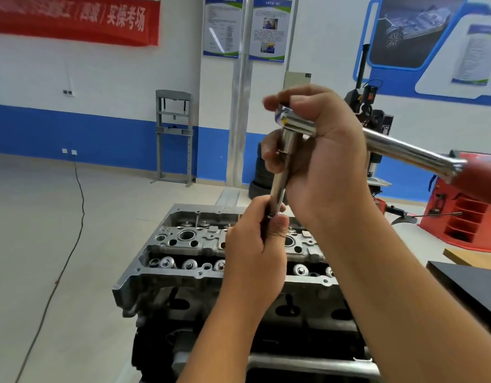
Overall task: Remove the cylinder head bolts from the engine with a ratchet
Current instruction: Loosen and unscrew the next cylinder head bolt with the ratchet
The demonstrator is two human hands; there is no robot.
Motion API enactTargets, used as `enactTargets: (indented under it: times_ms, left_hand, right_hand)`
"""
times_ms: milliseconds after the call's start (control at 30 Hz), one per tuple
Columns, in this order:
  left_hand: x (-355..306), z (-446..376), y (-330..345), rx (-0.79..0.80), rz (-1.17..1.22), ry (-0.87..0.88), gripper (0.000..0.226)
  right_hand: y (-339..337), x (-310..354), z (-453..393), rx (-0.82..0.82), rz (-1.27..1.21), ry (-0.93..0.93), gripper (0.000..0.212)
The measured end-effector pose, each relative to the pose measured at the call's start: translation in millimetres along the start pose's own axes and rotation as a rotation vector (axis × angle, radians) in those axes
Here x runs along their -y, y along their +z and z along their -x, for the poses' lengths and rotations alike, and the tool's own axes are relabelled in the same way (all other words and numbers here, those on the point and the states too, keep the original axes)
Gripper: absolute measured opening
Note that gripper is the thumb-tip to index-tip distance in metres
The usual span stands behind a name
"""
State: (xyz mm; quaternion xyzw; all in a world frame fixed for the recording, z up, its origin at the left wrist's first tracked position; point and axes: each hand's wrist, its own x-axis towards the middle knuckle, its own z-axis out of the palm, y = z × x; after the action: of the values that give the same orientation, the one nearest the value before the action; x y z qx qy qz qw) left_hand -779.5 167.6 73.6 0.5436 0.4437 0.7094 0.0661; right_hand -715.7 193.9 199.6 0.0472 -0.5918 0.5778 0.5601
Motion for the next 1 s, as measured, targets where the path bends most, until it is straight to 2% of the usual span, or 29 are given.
enactTargets:
  times_ms: [67,200,267,333,467,533,600,667,733,800,1000]
  left_hand:
    - [-1,0,-2,-0.002,0.018,-0.013,0.012]
    - [-2,-1,-8,0.085,0.120,-0.073,0.015]
    - [-3,-2,-9,0.109,0.141,-0.074,0.019]
    - [-3,-2,-8,0.100,0.126,-0.065,0.017]
    - [-4,0,-3,0.038,0.076,-0.032,0.017]
    - [-4,1,-4,0.005,0.069,-0.028,0.016]
    - [-3,1,-6,0.011,0.078,-0.048,0.015]
    - [-2,0,-9,0.055,0.094,-0.068,0.014]
    - [-1,-1,-10,0.104,0.095,-0.066,0.016]
    - [-1,0,-9,0.116,0.069,-0.052,0.017]
    - [-4,2,-3,0.032,0.012,-0.026,0.014]
  right_hand:
    - [6,-1,-1,0.014,0.025,-0.025,0.009]
    - [1,6,-11,0.219,-0.182,0.224,0.018]
    - [-4,8,-12,0.230,-0.261,0.267,0.018]
    - [-5,7,-9,0.182,-0.249,0.246,0.015]
    - [4,2,5,0.007,-0.029,0.026,0.008]
    - [13,0,4,0.014,0.073,-0.030,0.004]
    - [15,3,-3,0.111,0.023,0.083,0.005]
    - [9,8,-10,0.229,-0.144,0.259,0.010]
    - [-3,11,-13,0.238,-0.306,0.323,0.016]
    - [-11,11,-9,0.214,-0.319,0.297,0.017]
    - [4,3,4,0.020,-0.011,-0.017,0.003]
